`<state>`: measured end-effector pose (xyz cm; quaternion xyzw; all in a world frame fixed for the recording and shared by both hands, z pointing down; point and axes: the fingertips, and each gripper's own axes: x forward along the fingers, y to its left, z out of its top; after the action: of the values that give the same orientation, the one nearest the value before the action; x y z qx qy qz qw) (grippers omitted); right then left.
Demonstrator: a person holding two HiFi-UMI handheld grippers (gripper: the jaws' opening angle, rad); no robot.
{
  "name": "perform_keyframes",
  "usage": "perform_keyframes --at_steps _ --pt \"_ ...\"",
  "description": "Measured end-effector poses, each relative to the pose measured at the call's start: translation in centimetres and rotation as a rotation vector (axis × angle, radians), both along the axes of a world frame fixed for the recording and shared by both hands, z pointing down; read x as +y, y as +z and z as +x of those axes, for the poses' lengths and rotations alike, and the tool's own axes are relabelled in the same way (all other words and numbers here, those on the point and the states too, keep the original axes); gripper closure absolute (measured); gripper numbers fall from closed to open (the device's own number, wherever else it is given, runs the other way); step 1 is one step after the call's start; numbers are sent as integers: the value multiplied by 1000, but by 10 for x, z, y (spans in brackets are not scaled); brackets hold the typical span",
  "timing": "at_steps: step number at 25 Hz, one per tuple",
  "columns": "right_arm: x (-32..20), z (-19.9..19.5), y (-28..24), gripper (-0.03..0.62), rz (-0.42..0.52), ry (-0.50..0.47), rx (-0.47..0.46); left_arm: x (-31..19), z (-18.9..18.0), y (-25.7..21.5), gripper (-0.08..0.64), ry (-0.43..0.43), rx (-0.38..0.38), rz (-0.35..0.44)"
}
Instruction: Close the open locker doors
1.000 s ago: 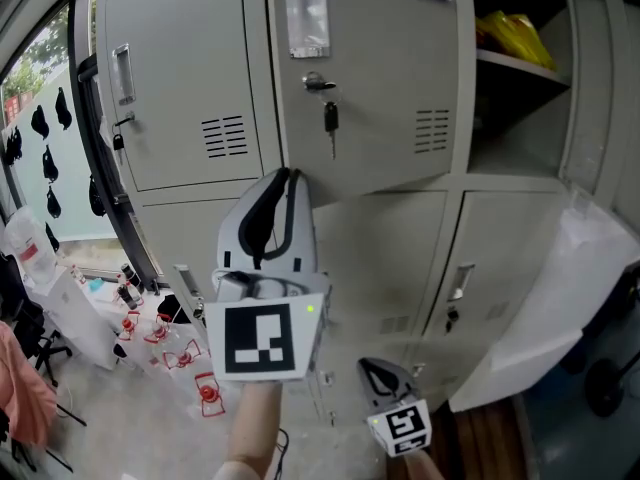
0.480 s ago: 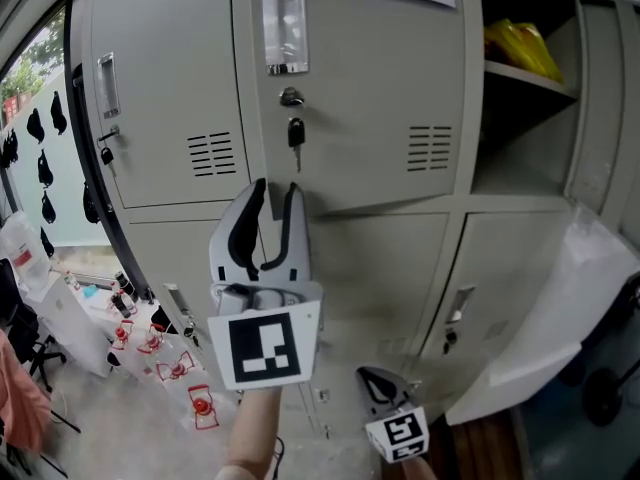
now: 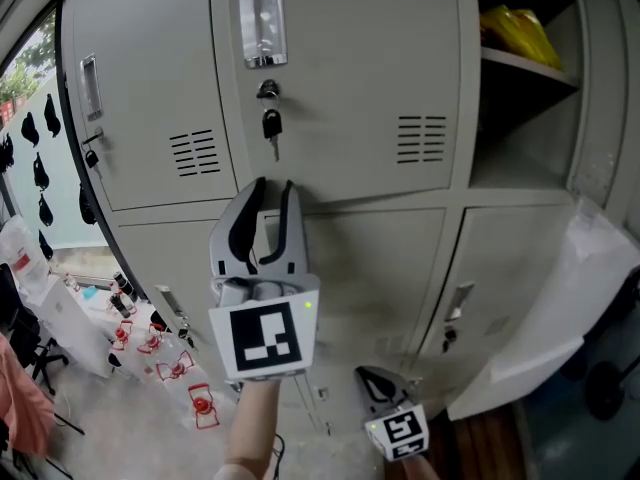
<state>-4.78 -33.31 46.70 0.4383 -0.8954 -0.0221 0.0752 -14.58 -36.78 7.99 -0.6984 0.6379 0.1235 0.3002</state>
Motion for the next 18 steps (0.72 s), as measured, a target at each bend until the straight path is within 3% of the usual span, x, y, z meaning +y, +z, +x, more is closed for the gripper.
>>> perform_keyframes --at_steps 11,18 --pt "-7 10 12 588 -33 16 -8 -24 0 2 454 -63 -59 -28" --pt "-10 19 12 588 -43 35 -14 -43 -1 9 454 -88 -95 -87"
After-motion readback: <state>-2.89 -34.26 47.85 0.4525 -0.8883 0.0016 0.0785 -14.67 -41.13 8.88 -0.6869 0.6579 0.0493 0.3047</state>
